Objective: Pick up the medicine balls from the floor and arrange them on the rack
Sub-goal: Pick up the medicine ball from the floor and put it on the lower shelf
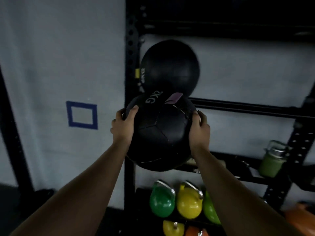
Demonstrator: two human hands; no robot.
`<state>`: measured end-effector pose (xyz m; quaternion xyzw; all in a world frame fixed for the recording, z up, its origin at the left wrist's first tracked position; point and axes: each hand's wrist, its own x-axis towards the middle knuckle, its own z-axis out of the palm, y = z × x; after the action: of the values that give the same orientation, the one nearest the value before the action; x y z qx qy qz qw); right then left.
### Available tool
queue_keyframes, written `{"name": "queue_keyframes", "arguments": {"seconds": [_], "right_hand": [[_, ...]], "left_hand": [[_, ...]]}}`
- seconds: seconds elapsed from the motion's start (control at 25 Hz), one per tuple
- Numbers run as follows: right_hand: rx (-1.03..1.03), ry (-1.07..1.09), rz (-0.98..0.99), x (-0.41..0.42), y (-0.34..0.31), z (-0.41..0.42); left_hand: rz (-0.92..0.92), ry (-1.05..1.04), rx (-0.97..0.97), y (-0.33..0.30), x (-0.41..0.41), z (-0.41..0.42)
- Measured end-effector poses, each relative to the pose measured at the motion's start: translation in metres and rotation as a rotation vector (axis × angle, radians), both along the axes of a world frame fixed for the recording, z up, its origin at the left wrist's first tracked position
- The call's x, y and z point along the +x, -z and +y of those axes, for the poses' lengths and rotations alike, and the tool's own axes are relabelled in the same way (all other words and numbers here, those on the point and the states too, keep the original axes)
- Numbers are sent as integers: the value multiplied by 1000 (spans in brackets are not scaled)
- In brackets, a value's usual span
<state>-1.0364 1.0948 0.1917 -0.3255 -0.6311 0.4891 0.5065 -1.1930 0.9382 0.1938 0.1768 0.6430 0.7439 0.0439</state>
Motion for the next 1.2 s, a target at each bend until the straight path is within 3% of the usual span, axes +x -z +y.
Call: {"name": "queue_keyframes", "arguments": {"seconds": [0.2, 0.4, 0.88, 1.2], "right_hand": [[50, 132, 62, 117, -39, 69], [133, 169, 108, 158, -74, 131], [208, 139, 266, 94, -172, 299], [345, -10, 181, 50, -192, 424]], "left_hand": [[54, 110, 37, -38, 104, 82], [98, 178, 82, -69, 142, 152], [327, 235, 110, -187, 72, 326], [429, 86, 27, -194, 53, 415]]}}
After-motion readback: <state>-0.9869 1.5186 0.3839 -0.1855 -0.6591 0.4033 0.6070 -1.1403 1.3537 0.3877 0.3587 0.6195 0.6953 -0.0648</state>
